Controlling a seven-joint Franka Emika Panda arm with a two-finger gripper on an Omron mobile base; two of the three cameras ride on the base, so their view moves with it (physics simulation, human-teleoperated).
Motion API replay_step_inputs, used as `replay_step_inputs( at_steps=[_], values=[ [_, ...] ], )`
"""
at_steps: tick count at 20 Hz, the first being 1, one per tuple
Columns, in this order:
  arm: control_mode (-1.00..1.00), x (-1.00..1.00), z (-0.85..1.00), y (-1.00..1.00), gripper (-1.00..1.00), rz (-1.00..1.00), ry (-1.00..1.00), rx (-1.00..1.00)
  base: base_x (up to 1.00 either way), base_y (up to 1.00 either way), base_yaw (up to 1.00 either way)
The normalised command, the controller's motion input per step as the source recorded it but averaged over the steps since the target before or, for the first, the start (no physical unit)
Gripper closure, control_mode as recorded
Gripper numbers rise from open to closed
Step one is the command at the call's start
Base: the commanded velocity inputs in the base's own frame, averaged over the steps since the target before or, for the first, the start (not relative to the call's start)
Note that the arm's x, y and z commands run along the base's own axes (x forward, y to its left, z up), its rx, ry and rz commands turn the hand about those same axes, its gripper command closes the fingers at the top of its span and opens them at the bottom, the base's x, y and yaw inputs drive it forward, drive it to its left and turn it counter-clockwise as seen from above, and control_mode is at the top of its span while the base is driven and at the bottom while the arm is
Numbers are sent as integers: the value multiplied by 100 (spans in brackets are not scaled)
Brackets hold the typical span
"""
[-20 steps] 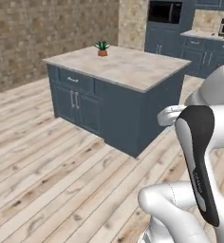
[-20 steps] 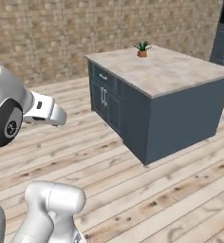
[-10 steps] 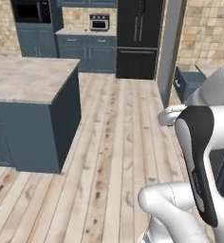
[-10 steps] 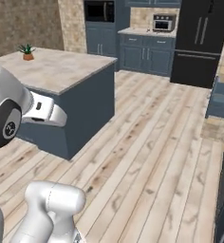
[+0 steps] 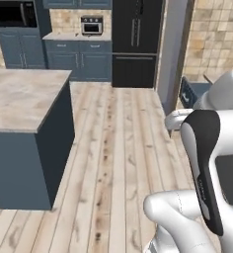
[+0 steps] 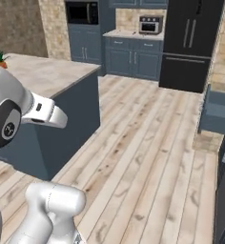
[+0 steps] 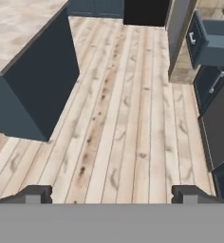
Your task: Organize the utensils by type. Pick up the wooden spoons from the counter and place them in the open cabinet. Then pick up the metallic utensils from the counter and place them in the open drawer.
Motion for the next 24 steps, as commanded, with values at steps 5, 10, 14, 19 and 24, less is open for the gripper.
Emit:
replay_step_inputs(
  at_steps=[5, 10, 14, 19, 24],
  values=[
    [100, 0, 0, 0, -100, 0, 0, 0, 98, 1, -14],
    [100, 0, 0, 0, -100, 0, 0, 0, 100, 0, -5],
    [100, 0, 0, 0, -100, 0, 0, 0, 98, 0, -3],
    [100, 0, 0, 0, -100, 0, 0, 0, 94, 0, -5],
    [100, 0, 0, 0, -100, 0, 0, 0, 94, 0, -5]
  ],
)
